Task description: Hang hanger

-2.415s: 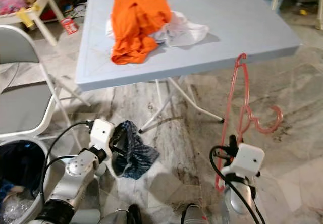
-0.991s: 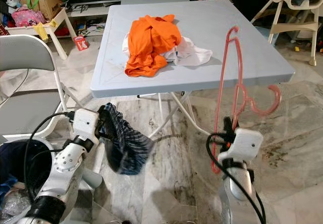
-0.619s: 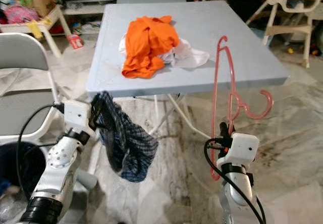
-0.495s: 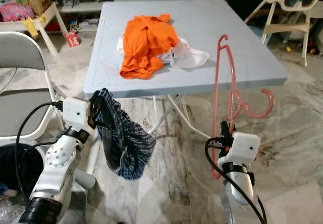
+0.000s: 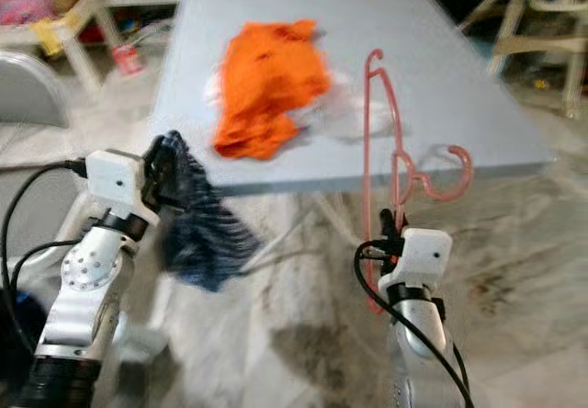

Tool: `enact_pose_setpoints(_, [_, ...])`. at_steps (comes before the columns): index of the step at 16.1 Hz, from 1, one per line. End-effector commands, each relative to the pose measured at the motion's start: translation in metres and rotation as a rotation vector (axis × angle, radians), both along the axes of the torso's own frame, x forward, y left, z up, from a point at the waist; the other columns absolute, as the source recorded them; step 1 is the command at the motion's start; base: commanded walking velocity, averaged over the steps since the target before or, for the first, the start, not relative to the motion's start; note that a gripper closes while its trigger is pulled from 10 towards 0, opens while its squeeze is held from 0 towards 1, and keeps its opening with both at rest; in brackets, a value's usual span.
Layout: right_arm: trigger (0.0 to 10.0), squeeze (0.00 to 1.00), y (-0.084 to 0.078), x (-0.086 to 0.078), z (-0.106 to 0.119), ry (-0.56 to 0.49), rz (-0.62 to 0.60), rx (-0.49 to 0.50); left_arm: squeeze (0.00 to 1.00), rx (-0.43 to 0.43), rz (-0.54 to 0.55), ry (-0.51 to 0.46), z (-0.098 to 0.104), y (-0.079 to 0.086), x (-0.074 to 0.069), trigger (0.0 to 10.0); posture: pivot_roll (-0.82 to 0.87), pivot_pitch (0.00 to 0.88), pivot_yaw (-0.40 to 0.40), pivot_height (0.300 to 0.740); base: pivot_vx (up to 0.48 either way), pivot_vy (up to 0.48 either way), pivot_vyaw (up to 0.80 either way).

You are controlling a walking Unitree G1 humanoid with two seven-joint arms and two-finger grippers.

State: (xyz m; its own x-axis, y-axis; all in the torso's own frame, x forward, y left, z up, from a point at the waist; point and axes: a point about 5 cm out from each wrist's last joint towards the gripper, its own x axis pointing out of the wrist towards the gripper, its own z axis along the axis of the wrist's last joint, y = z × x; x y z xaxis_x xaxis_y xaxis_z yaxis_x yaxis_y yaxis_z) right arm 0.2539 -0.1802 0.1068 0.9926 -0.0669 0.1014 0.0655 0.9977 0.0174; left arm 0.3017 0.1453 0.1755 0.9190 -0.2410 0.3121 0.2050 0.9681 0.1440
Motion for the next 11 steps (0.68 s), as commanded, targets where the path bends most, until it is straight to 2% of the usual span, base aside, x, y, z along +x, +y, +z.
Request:
enact_pose_setpoints(1, [10.0,0.00,-0.005,-0.002,0.000,0.010,-0.018,-0.010,0.00,-0.006,-0.035,0.001,0.002,-0.009,-0.001,10.0,-0.07,0.170,-0.002,0.740,0.480,0.000,0.00])
enact_pose_setpoints(9, [10.0,0.00,-0.005,-0.005,0.000,0.017,-0.028,-0.011,0.00,-0.018,-0.059,0.032,0.000,-0.018,0.002,10.0,-0.09,0.177,-0.002,0.740,0.480,0.000,0.00])
enact_pose_setpoints(11, [10.0,0.00,-0.003,-0.003,0.001,0.018,-0.017,-0.017,0.00,-0.032,-0.044,0.004,0.011,-0.019,0.004,10.0,-0.09,0.177,-0.006,0.740,0.433,0.000,0.00])
